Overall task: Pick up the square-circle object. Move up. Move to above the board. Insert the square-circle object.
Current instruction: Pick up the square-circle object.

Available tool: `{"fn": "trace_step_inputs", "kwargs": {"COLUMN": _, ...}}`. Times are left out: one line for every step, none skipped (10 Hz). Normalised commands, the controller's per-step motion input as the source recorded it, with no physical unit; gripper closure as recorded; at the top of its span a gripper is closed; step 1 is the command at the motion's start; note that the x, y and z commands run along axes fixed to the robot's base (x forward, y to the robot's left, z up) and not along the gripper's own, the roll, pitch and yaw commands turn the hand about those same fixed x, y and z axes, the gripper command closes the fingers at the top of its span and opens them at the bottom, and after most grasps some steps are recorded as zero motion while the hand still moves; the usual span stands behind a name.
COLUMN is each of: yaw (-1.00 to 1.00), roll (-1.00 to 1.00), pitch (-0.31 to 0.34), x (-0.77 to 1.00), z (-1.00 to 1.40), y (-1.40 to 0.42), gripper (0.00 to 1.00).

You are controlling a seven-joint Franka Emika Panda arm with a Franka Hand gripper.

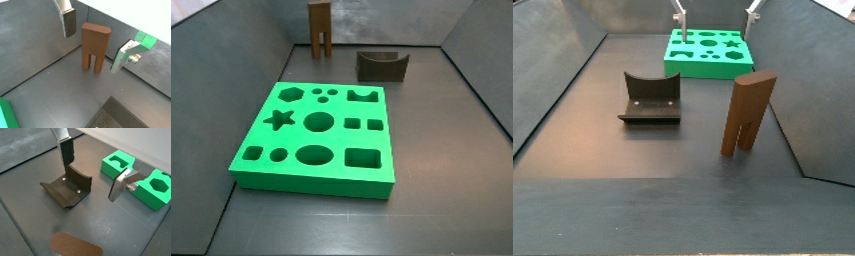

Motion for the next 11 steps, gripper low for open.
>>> {"fn": "trace_step_inputs", "kwargs": {"yaw": 0.00, "roll": 0.05, "pitch": 0.000, "x": 0.00, "z": 0.00, "y": 0.21, "gripper": 0.00}}
{"fn": "trace_step_inputs", "kwargs": {"yaw": 0.34, "roll": 0.00, "pitch": 0.000, "x": 0.00, "z": 0.00, "y": 0.33, "gripper": 0.00}}
{"fn": "trace_step_inputs", "kwargs": {"yaw": 0.69, "roll": 0.00, "pitch": -0.010, "x": 0.00, "z": -0.04, "y": 0.40, "gripper": 0.00}}
{"fn": "trace_step_inputs", "kwargs": {"yaw": 0.68, "roll": 0.00, "pitch": 0.000, "x": 0.00, "z": -0.03, "y": 0.39, "gripper": 0.00}}
{"fn": "trace_step_inputs", "kwargs": {"yaw": 0.83, "roll": -0.01, "pitch": -0.044, "x": -0.14, "z": -0.14, "y": 0.42, "gripper": 0.00}}
{"fn": "trace_step_inputs", "kwargs": {"yaw": 0.90, "roll": 0.00, "pitch": -0.066, "x": -0.07, "z": -0.16, "y": 0.30, "gripper": 0.00}}
{"fn": "trace_step_inputs", "kwargs": {"yaw": 0.89, "roll": 0.00, "pitch": -0.066, "x": -0.09, "z": -0.16, "y": 0.28, "gripper": 0.00}}
{"fn": "trace_step_inputs", "kwargs": {"yaw": 0.67, "roll": 0.03, "pitch": -0.044, "x": -0.31, "z": -0.14, "y": 0.13, "gripper": 0.00}}
{"fn": "trace_step_inputs", "kwargs": {"yaw": 0.51, "roll": 0.09, "pitch": -0.034, "x": -0.45, "z": -0.08, "y": 0.00, "gripper": 0.00}}
{"fn": "trace_step_inputs", "kwargs": {"yaw": 0.41, "roll": 0.06, "pitch": -0.049, "x": -0.51, "z": -0.08, "y": 0.00, "gripper": 0.00}}
{"fn": "trace_step_inputs", "kwargs": {"yaw": 0.36, "roll": 0.00, "pitch": -0.059, "x": -0.48, "z": -0.08, "y": 0.11, "gripper": 0.00}}
